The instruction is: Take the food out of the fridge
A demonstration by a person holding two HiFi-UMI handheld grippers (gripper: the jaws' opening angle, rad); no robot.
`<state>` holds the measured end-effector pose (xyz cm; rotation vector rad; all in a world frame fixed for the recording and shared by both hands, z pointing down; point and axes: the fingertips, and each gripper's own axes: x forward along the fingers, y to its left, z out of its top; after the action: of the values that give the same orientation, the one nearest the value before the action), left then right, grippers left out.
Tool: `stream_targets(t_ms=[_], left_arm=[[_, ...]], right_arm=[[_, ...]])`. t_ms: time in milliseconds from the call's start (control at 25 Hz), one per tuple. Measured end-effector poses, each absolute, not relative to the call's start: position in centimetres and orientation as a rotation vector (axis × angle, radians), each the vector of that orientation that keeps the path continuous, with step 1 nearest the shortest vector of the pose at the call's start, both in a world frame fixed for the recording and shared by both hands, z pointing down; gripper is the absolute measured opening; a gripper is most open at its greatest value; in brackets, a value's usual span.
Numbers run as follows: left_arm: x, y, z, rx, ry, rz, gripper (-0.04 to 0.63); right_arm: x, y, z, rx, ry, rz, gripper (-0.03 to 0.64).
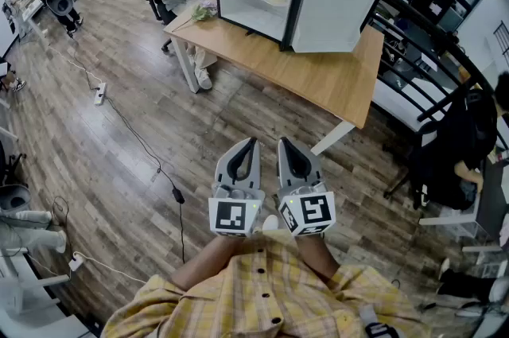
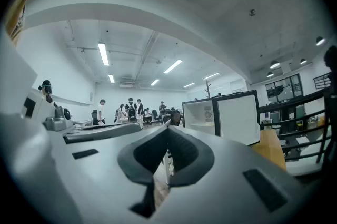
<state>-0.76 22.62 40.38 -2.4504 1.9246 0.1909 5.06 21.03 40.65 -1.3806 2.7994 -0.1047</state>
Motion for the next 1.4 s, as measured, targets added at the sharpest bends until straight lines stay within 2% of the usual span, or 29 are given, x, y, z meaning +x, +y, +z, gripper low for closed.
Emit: stream_targets(t_ms=[1080,1400], left_arm=[[5.6,20.2,41.3,-2.334,2.029,0.088,0.006],[5.0,18.4,42.9,-2.325,2.074,0.062,0.006]], right_arm=[[11.8,18.2,42.2,-1.225,2.812,-0.145,0.007],[11.0,16.8,44.1,-1.167,2.840,-0.236,0.007]])
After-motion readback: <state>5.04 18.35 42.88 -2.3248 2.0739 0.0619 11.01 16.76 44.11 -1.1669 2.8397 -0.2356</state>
